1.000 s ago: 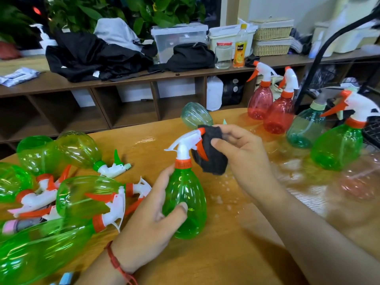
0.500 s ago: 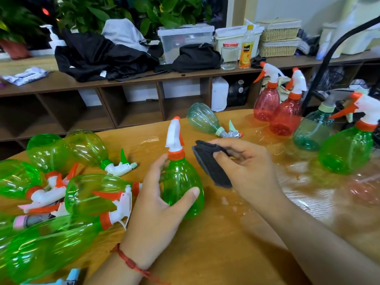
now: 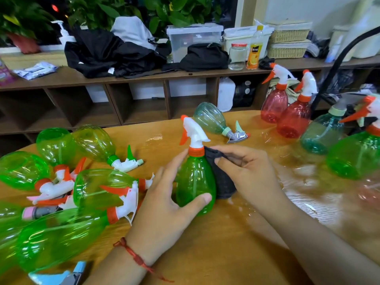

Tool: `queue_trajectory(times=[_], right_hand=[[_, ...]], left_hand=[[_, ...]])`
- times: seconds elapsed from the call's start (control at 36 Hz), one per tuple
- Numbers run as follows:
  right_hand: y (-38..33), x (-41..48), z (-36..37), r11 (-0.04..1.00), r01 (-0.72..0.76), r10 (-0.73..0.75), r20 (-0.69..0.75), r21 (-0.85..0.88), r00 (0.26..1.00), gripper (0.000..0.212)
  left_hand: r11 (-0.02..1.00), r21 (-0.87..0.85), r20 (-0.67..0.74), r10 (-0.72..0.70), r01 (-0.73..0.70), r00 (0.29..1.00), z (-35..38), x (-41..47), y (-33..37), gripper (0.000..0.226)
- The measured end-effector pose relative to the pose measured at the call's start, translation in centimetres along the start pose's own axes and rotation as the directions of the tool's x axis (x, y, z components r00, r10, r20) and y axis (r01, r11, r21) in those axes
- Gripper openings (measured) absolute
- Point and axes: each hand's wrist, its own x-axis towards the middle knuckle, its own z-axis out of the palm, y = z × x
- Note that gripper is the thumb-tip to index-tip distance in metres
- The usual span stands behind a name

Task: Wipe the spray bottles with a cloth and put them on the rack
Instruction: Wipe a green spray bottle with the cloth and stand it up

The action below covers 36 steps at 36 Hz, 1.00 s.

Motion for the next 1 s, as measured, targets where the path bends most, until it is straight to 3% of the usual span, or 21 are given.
queue_trajectory(times=[0.11, 0.22, 0.47, 0.61, 0.78, 0.92, 1.0], right_hand=[[-0.4, 0.0, -0.2, 0.997, 0.01, -0.011, 0.018, 0.08, 1.0, 0.039], [-0.2, -0.2, -0.2, 0.999, -0.011, 0.01, 0.019, 0.04, 1.0, 0.036], [0.1, -0.4, 0.2, 0.996, -0.082, 0.083, 0.019, -0.021, 0.996, 0.034], [-0.3, 0.3, -0.5, 0.999, -0.042, 0.043, -0.041, 0.01, 0.998, 0.032], [-1.7, 1.0, -1.7, 0.983, 0.175, -0.181, -0.331, -0.049, 0.926, 0.028], [-2.4, 1.2, -0.6, 0.917, 0.352, -0.382, -0.16, -0.188, 0.91, 0.03], [-2.9, 1.9, -0.1, 0.794, 0.445, -0.5, -0.031, -0.414, 0.865, 0.032]], left_hand=[[0.998, 0.057, -0.076, 0.022, -0.018, 0.997, 0.5, 0.1, -0.5, 0.096], [0.998, 0.06, -0.113, 0.002, 0.005, 0.994, 0.7, 0.4, -0.6, 0.098], [0.998, 0.057, 0.088, 0.023, -0.028, 0.996, 0.2, -0.2, -0.3, 0.105], [0.987, 0.149, 0.034, 0.052, -0.056, 0.998, 0.4, -0.1, -0.7, 0.096], [0.984, 0.176, 0.022, 0.033, -0.037, 0.999, 0.7, -0.1, -0.7, 0.096], [0.974, 0.224, 0.039, 0.03, -0.038, 0.999, 1.0, 0.0, -0.6, 0.096], [0.97, 0.239, 0.045, 0.025, -0.035, 0.999, 1.2, -0.1, -0.6, 0.096]])
